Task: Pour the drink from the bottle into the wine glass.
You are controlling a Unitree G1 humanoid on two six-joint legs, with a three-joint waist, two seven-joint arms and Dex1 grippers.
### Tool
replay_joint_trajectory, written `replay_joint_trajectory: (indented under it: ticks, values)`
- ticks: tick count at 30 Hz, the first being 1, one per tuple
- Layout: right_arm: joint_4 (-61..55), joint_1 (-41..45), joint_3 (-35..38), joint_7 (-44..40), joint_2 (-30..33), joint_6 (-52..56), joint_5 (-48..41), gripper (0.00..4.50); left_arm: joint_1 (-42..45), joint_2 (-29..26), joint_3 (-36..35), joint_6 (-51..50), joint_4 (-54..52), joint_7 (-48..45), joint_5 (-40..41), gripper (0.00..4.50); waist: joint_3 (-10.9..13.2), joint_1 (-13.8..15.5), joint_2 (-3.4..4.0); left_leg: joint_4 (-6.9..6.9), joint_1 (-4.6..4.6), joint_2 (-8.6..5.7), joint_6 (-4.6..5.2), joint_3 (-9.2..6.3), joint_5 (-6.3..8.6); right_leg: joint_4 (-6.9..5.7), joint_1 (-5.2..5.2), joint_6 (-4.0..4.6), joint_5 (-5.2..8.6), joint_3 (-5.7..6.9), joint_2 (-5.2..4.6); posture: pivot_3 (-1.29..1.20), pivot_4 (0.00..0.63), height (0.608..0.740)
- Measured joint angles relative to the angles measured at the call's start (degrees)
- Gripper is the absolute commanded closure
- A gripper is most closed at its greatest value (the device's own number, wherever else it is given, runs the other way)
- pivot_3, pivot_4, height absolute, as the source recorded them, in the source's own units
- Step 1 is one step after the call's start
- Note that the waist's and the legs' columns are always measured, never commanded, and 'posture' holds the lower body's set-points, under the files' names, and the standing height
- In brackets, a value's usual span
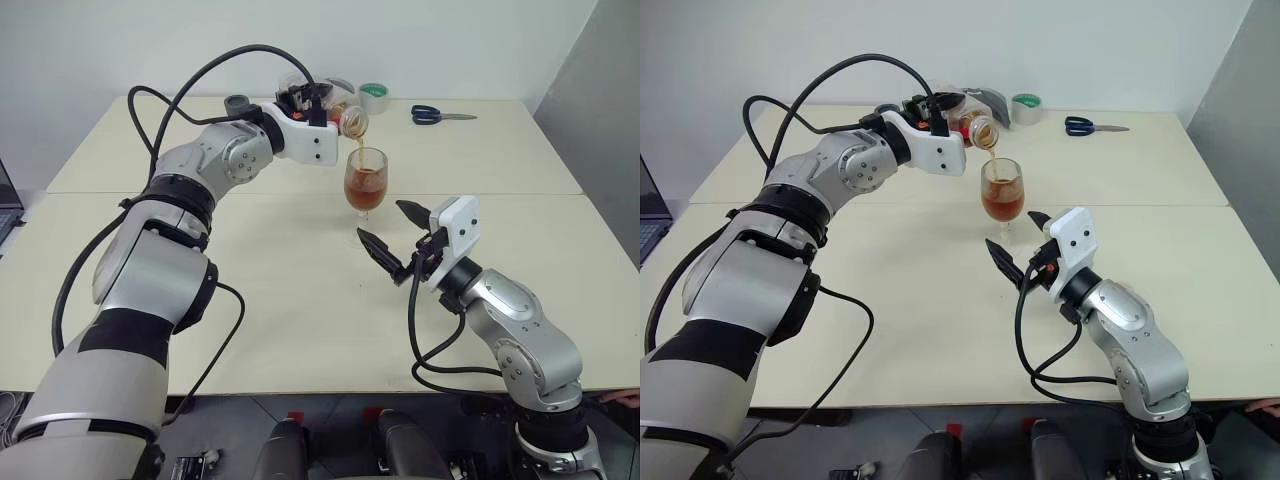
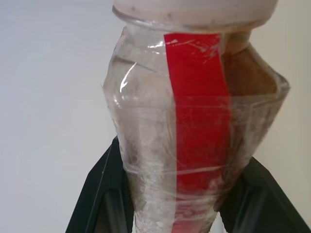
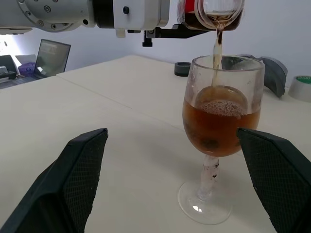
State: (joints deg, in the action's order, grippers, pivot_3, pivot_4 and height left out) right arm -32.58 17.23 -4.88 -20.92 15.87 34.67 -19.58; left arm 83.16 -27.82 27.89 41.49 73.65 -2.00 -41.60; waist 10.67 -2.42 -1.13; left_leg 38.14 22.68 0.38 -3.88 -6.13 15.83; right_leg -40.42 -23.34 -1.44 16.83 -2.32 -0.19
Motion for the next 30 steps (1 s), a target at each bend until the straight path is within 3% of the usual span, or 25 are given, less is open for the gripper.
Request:
replay_joint_trajectory:
  ticks: [15, 27, 30]
  values:
    - [0.00, -0.10, -0.01, -0.01, -0.12, -0.01, 0.05, 0.00, 0.00, 0.38, -0.02, -0.08, 0.04, -0.23, 0.23, 2.73, 0.00, 0.00, 0.00, 0.00, 0.00, 0.00, 0.00, 0.00, 0.00, 0.00, 0.00, 0.00, 0.00, 0.00, 0.00, 0.00, 0.150, 0.740]
    - [0.00, -0.11, 0.00, 0.16, -0.66, -0.36, 0.38, 0.00, -0.32, 2.06, -3.84, -1.48, 0.20, -7.03, 6.57, 2.73, 0.00, -0.29, 0.00, 0.00, -0.01, 0.00, 0.00, 0.00, 0.00, -0.02, 0.00, 0.00, 0.00, 0.00, 0.00, 0.00, 0.150, 0.740]
    - [0.00, -0.04, 0.02, 0.35, -0.82, -0.73, 0.48, 0.00, -0.96, 3.52, -7.91, -3.72, 0.20, -11.57, 11.55, 2.73, 0.00, -0.50, 0.00, 0.02, 0.00, -0.01, 0.00, 0.01, -0.01, -0.03, 0.00, 0.00, 0.00, -0.01, -0.02, 0.00, 0.150, 0.740]
